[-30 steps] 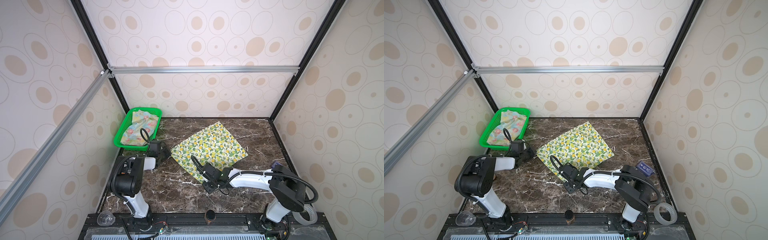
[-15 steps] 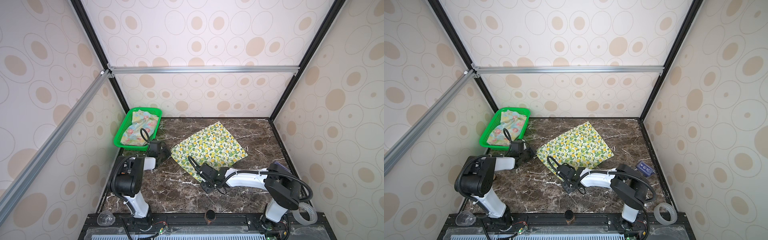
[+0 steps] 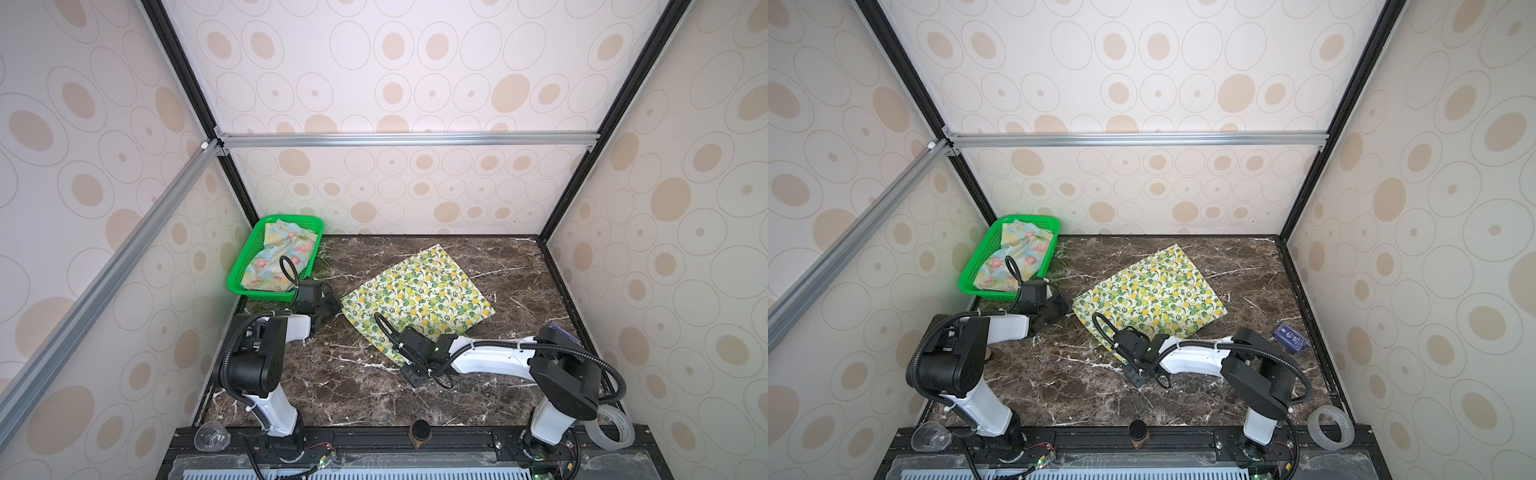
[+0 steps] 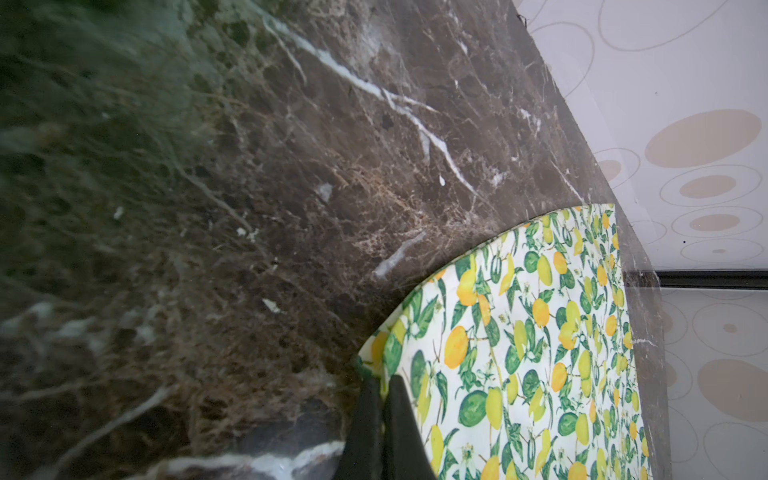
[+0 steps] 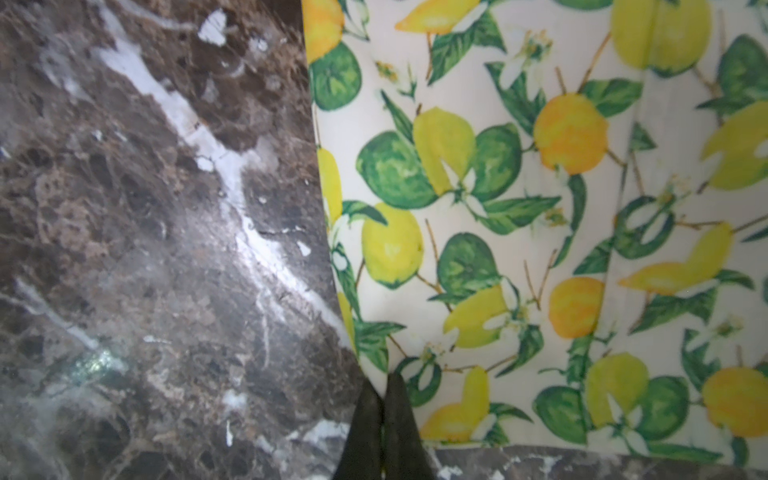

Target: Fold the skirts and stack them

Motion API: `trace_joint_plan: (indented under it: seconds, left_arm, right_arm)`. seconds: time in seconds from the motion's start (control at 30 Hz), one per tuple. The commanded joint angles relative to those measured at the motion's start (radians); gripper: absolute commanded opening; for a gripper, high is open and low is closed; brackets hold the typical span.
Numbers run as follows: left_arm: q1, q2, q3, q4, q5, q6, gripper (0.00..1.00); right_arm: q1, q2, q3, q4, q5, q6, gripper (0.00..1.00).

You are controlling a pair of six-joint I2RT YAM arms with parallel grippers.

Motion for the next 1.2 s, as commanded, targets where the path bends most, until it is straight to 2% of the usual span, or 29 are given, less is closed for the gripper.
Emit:
trace_joint_plan:
  seconds: [0.0,0.23,0.53,0.87,1.17]
  left_arm:
    - [-0.002,-0.065,0.049,-0.033,-0.004,-0.01,0.0]
    - [0.0,-0.159,0.113,-0.13,-0.022,0.011,0.0]
    - [0.021,-0.274,0.141,-0.205,-0.033,0.022,0.0]
    - [0.046,-0.398,0.154,-0.303,-0.035,0.04,0.0]
    - [0.058,-0.523,0.137,-0.394,-0.064,0.064,0.0]
  right_arm:
    - [0.006,-0.07,0.046,-0.074,0.001,-0.035,0.0]
    - [-0.005,-0.169,0.088,-0.124,0.014,-0.063,0.0]
    - [-0.006,-0.279,0.107,-0.145,-0.029,-0.065,0.0]
    - [-0.001,-0.382,0.105,-0.151,-0.139,-0.062,0.0]
    - [0.088,-0.407,0.113,-0.162,-0.115,-0.037,0.0]
